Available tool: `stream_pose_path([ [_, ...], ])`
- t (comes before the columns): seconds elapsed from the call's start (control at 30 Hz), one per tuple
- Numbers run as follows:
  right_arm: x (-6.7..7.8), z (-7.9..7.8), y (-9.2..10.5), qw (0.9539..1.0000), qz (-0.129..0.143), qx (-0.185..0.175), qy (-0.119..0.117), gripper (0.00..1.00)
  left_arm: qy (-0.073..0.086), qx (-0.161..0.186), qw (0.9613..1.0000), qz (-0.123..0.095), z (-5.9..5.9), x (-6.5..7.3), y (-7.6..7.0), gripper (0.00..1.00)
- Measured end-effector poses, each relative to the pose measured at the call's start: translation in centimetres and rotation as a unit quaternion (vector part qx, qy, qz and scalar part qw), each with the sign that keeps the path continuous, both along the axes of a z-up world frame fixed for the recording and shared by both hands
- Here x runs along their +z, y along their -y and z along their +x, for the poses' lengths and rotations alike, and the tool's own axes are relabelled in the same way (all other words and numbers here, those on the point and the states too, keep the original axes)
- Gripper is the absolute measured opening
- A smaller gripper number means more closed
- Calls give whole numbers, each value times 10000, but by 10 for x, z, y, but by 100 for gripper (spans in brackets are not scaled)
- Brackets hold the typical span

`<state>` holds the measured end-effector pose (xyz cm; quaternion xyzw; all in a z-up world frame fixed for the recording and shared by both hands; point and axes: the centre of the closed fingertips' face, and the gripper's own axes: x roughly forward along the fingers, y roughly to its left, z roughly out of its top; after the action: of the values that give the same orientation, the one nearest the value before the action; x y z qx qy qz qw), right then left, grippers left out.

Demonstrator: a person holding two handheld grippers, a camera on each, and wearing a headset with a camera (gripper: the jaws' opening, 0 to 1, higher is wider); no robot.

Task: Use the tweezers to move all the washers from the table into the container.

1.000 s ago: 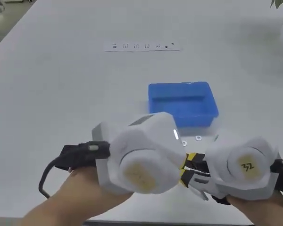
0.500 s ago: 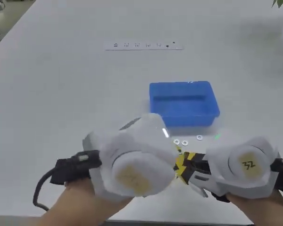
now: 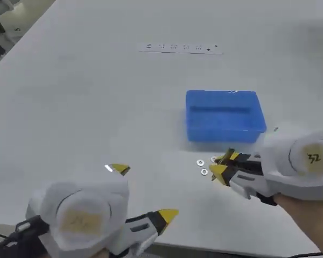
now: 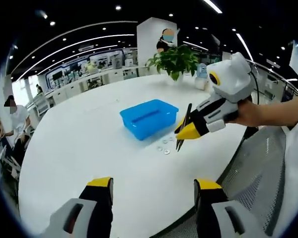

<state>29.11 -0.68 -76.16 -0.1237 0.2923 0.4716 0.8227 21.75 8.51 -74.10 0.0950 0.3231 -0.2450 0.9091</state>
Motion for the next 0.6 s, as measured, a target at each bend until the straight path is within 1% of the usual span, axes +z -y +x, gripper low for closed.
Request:
stream_pose_path([
  [0.07, 1, 6, -2, 10000, 51, -17, -7, 6, 28, 118, 9999, -74, 0, -2, -2, 71],
  [0.1, 1, 9, -3, 10000, 81, -21, -31, 6, -5, 154, 9998, -122, 1, -5, -2, 71],
  [0.13, 1, 10, -4, 9999, 103, -17, -55, 6, -2, 179, 9998, -125, 1, -5, -2, 72],
  [0.17, 0, 11, -5, 9998, 149, -23, -112, 6, 80, 225, 9997, -47, 3, -5, -3, 72],
  [0.2, 0, 11, -6, 9997, 183, -23, -144, 6, 150, 244, 9996, -30, 4, -3, -4, 72],
  [0.23, -1, 11, -8, 9997, 192, -11, -167, 6, 186, 295, 9993, -93, 6, -2, -4, 72],
  [0.27, -2, 10, -9, 9997, 181, 3, -190, 6, 169, 349, 9990, -212, 7, -2, -4, 73],
  [0.3, -3, 10, -10, 9997, 157, 15, -183, 6, 139, 377, 9989, -235, 8, -4, -5, 73],
  [0.37, -7, 10, -11, 9998, 110, 53, -169, 6, 161, 396, 9990, -145, 9, -5, -7, 72],
  [0.4, -8, 11, -11, 9998, 97, 61, -181, 6, 153, 407, 9989, -155, 10, -6, -7, 71],
  [0.43, -10, 11, -11, 9998, 82, 64, -194, 6, 167, 439, 9987, -178, 10, -5, -8, 71],
  [0.47, -11, 11, -11, 9998, 75, 70, -198, 6, 200, 442, 9987, -157, 10, -5, -8, 71],
  [0.5, -12, 11, -11, 9997, 66, 76, -218, 6, 231, 418, 9988, -105, 10, -5, -7, 70],
  [0.57, -14, 11, -11, 9998, 34, 92, -199, 6, 242, 379, 9990, 11, 9, -7, -7, 70],
  [0.6, -14, 11, -11, 9997, 26, 99, -201, 6, 242, 373, 9990, 27, 9, -7, -7, 70],
])
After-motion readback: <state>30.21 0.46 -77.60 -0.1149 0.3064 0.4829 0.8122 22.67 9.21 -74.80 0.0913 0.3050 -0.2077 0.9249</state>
